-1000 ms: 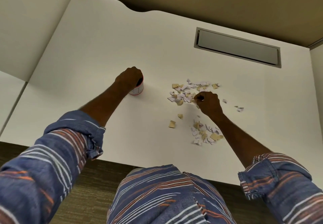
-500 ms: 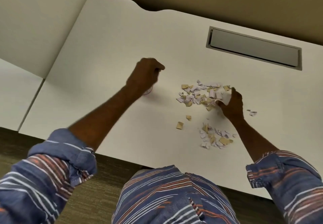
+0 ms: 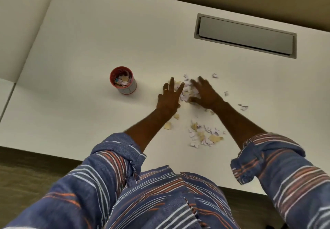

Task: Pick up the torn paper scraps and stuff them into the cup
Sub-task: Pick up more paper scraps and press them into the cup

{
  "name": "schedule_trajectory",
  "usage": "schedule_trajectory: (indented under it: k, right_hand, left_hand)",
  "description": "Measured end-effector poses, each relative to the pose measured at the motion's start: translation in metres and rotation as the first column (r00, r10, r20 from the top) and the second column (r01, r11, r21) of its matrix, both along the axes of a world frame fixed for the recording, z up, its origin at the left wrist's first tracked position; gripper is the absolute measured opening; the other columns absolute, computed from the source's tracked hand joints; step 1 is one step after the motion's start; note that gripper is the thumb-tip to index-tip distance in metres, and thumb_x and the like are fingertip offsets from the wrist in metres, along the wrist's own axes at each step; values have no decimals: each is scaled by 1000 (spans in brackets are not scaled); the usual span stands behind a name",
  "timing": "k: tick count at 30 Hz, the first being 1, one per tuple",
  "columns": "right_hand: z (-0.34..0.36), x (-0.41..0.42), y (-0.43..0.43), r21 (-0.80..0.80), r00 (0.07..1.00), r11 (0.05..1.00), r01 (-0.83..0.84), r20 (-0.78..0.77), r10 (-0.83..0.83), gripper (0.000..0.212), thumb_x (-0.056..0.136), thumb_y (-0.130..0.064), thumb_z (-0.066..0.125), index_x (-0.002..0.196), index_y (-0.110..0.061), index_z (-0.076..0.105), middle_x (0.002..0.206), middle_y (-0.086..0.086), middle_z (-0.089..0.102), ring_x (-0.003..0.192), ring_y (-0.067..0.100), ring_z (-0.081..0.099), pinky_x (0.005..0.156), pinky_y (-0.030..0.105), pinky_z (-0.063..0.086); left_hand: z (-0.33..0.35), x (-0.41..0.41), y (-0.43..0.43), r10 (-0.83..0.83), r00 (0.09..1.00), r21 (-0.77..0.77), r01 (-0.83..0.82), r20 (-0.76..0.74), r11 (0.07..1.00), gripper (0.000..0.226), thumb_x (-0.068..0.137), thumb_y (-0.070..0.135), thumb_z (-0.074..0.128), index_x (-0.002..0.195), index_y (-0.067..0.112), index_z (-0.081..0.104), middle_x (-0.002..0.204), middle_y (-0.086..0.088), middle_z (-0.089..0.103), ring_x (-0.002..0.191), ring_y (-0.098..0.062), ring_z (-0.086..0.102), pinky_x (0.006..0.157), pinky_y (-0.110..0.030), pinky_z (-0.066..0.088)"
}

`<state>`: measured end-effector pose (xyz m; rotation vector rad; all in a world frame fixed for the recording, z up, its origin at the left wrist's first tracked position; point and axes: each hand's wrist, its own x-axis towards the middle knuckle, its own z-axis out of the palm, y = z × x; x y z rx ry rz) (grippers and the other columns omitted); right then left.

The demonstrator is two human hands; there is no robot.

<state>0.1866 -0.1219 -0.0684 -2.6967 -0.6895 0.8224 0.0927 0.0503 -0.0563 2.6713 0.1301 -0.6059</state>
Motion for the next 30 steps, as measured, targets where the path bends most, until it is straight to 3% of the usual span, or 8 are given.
schedule_trajectory:
  k: [3,7,12,16,20,22,25,30]
  right_hand:
    - [-2,-22,9,-32,996,995,-90,1,90,80,95,-41,59,159,-21,14,167,14,5,154,37,6,123,51,22]
    - [0,-53,9,-87,986,985,-149,67,155,78,98,-33,57,159,-21,10,167,11,4,153,40,8,114,49,37]
    - [-1,-72,-6,-98,976,983,-155,141,168,77,93,6,53,157,-18,18,167,5,8,153,31,16,97,48,54]
    - [3,-74,-20,-17,985,994,-105,137,107,56,99,-4,48,152,-14,34,162,8,27,147,30,30,112,49,41]
    - [0,-72,-22,-68,950,984,-167,257,179,55,93,-3,57,146,-11,42,156,12,38,136,31,45,99,44,51]
    - [0,-73,-19,-21,947,991,-129,295,130,39,96,-11,54,135,-13,56,145,10,52,129,27,52,101,40,49]
    - [8,-70,-12,191,940,976,109,300,-164,22,96,-15,52,106,-16,72,116,2,71,104,11,63,95,26,49]
    - [42,-59,16,367,898,899,238,270,-348,20,93,-10,61,102,-14,78,108,0,78,103,15,72,91,16,48]
  left_hand:
    - [-6,8,1,20,997,-32,-18,73,999,69,99,17,50,154,37,13,164,-11,-4,146,-38,19,105,-55,42]
    - [-12,14,2,-80,987,-41,86,142,995,45,103,36,37,147,31,36,154,-3,30,138,-28,35,105,-45,45]
    - [-18,14,5,-158,962,43,152,224,987,29,102,23,43,124,14,58,124,-6,54,122,-24,49,88,-42,54]
    - [-17,11,6,-101,968,-30,111,231,993,28,101,24,44,121,16,62,120,-5,59,117,-24,53,84,-36,50]
    - [-22,0,8,-18,967,-106,46,254,993,27,100,19,45,116,17,66,116,-4,64,109,-24,58,86,-31,45]
    - [-20,-4,7,76,960,-178,-27,271,984,26,98,15,48,114,12,69,114,-9,67,108,-27,60,92,-33,44]
    - [-10,-6,9,217,940,-271,-144,264,952,26,97,17,53,114,10,72,117,-9,70,111,-25,62,98,-28,43]
    - [19,-19,20,511,816,-493,-337,272,802,19,92,20,64,105,11,76,107,-6,75,102,-20,68,94,-32,52]
